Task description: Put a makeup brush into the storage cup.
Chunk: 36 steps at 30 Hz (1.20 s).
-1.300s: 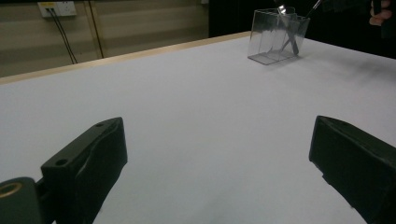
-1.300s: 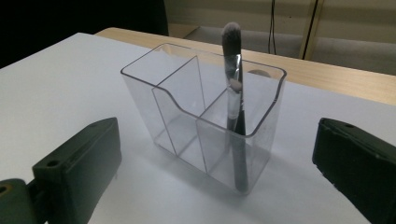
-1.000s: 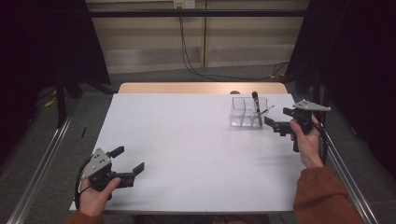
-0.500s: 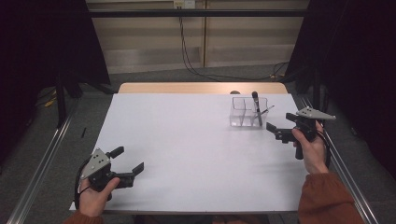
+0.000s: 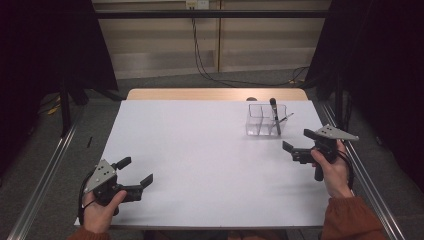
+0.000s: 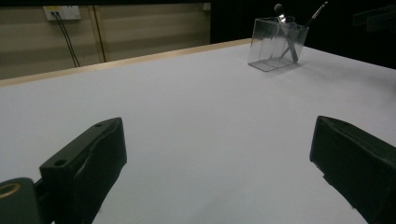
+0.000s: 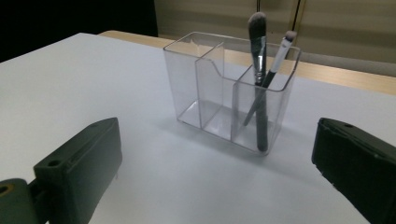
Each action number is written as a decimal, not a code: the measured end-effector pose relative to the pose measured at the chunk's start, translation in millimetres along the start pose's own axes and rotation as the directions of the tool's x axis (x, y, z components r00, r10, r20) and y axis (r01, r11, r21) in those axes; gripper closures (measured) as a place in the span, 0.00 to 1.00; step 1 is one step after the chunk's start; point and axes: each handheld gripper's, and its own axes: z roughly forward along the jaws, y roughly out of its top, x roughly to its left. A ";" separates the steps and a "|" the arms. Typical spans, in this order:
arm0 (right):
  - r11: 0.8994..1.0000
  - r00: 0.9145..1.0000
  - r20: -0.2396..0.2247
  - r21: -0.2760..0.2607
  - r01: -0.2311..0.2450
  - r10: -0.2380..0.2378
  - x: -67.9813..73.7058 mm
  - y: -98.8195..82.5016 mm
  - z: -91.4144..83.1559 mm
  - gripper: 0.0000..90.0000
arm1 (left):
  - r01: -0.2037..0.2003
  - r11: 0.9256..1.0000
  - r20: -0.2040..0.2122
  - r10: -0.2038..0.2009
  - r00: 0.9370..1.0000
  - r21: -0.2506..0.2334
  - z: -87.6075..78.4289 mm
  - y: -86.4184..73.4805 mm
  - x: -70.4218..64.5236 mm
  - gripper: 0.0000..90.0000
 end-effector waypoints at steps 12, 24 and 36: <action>1.000 1.000 0.011 -0.016 0.004 -0.004 16.8 -18.3 -13.7 0.01 | 0.011 1.000 -0.012 -0.011 1.000 -0.012 -4.9 -0.4 -1.1 0.04; 1.000 1.000 0.011 -0.027 -0.015 0.015 32.0 -39.4 -31.9 0.01 | 0.017 1.000 -0.011 -0.017 1.000 -0.018 -8.0 -1.4 -4.2 0.04; 1.000 1.000 0.010 -0.021 0.009 -0.009 41.9 -54.3 -43.4 0.01 | 0.024 1.000 -0.026 -0.024 0.999 -0.013 -9.0 -1.4 -6.5 0.04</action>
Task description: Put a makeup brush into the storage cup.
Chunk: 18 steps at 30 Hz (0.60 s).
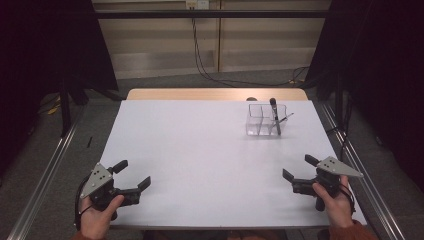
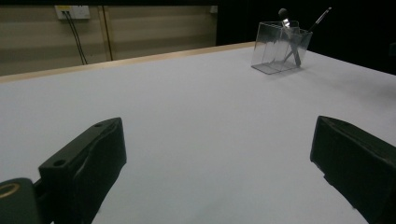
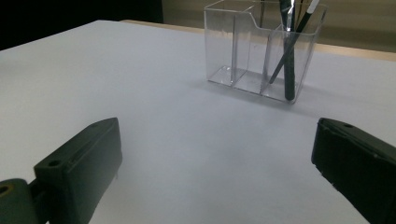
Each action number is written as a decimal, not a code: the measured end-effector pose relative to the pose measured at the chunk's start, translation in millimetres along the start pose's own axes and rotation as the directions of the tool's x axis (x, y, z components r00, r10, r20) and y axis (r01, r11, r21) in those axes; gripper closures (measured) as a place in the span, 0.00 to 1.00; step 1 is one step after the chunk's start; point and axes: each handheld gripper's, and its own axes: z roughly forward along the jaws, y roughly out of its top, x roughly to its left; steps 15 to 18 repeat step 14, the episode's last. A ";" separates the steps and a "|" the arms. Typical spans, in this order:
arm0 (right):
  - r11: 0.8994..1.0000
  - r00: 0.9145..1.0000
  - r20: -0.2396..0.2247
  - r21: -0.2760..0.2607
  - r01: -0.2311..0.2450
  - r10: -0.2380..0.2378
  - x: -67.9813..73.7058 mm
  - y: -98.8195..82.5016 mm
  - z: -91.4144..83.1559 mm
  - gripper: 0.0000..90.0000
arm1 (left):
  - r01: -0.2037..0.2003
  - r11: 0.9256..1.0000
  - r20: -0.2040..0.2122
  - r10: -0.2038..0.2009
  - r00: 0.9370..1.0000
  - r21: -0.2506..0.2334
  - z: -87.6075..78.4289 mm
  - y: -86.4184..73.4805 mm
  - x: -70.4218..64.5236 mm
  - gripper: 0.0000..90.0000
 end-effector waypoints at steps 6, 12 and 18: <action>1.000 1.000 -0.027 -0.008 0.008 -0.009 2.9 -2.6 -3.2 0.01 | -0.007 1.000 0.004 0.007 1.000 0.004 0.3 0.0 1.0 0.04; 1.000 0.999 -0.037 0.005 0.000 0.000 2.3 -3.6 -0.4 0.01 | -0.002 1.000 0.001 0.002 1.000 0.004 1.7 0.4 1.7 0.04; 1.000 0.999 -0.036 0.003 0.000 0.000 0.9 -3.7 -0.3 0.01 | -0.005 1.000 0.003 0.005 1.000 0.009 2.4 0.3 2.2 0.04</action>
